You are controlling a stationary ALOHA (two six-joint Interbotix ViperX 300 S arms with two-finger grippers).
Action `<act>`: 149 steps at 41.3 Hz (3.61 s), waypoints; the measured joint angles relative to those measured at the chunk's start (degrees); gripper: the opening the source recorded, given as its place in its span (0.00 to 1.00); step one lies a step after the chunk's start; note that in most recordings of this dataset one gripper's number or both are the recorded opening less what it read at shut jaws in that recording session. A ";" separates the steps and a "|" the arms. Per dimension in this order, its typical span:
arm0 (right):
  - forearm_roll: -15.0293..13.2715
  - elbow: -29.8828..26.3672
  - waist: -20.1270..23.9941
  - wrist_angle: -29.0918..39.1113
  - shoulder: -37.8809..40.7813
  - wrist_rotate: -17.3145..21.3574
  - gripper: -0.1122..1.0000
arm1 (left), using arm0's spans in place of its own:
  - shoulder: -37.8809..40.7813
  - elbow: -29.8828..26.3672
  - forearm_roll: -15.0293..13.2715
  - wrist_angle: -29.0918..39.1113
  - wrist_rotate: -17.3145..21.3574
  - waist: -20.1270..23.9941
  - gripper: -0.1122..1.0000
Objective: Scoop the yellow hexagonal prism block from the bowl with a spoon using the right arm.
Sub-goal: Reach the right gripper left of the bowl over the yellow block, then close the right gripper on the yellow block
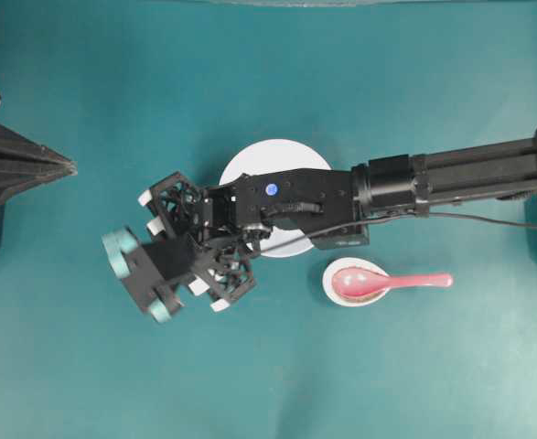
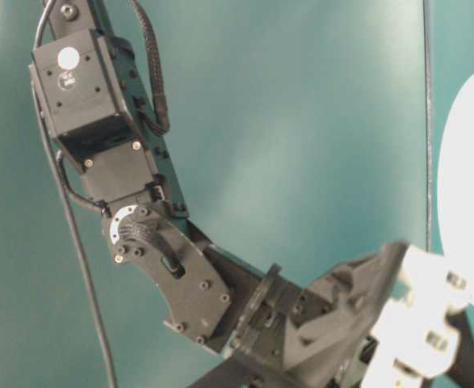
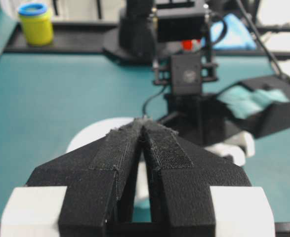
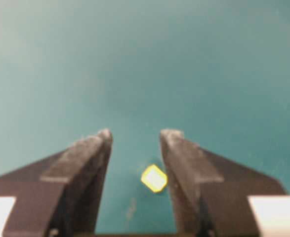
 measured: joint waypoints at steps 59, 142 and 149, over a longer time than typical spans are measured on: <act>-3.78 -0.79 -2.81 1.49 5.98 29.97 0.54 | 0.00 0.00 -0.09 0.00 0.00 0.00 0.15; -3.52 -2.20 -1.67 0.97 6.59 30.67 0.35 | -0.09 0.00 0.00 -0.09 0.00 0.00 0.15; -4.39 -3.34 -1.67 0.26 4.13 30.67 0.35 | -0.09 0.00 0.00 -0.09 0.00 0.00 0.15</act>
